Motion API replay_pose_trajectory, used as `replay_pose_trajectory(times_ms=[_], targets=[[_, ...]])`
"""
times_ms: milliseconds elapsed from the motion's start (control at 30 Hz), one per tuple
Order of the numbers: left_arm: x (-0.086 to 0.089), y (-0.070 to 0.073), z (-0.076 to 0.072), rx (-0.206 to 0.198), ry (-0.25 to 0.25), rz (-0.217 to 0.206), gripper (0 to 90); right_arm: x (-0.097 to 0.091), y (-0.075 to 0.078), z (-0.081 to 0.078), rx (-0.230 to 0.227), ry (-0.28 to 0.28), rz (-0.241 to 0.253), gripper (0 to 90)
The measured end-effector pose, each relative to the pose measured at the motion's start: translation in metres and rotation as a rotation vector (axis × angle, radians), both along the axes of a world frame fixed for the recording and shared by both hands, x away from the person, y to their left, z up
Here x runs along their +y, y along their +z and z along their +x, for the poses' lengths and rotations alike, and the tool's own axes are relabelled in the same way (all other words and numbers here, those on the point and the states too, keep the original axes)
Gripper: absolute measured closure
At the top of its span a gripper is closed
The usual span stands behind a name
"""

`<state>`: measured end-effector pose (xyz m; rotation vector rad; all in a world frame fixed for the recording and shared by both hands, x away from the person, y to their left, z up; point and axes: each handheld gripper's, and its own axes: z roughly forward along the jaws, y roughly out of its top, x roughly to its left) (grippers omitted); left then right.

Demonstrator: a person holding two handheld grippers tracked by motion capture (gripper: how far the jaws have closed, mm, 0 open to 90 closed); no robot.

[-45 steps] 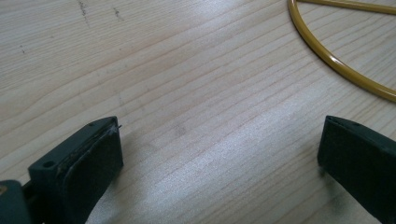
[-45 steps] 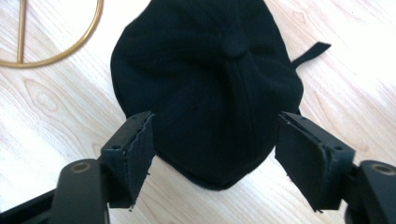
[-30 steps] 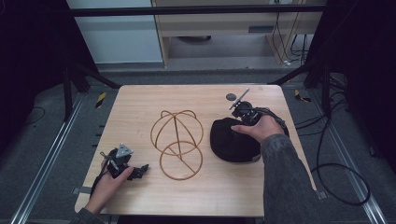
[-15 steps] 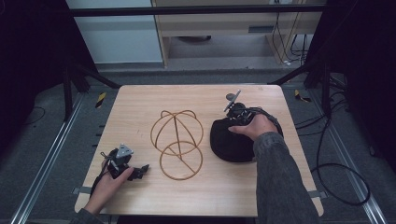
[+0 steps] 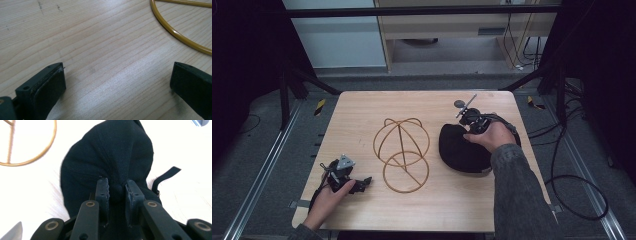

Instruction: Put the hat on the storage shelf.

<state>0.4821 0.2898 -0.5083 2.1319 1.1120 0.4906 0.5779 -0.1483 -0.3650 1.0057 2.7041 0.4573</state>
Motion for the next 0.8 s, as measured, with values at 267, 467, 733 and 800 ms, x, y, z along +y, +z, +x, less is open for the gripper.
replay_pose_trajectory(times_ms=[267,467,733,800], targets=[[-0.001,0.000,-0.002,0.002,0.001,0.000,0.0,-0.004,0.026,-0.021,-0.033,0.008,0.039,75.9],[-0.001,0.000,-0.001,0.002,0.000,0.000,0.0,-0.007,0.049,-0.032,-0.064,0.009,0.060,75.9],[-0.001,0.000,-0.001,0.002,0.001,-0.001,0.0,-0.012,0.073,-0.044,-0.096,0.011,0.094,75.9],[-0.001,0.000,-0.001,0.002,0.001,-0.001,0.0,-0.013,0.077,-0.046,-0.097,0.010,0.098,76.0]])
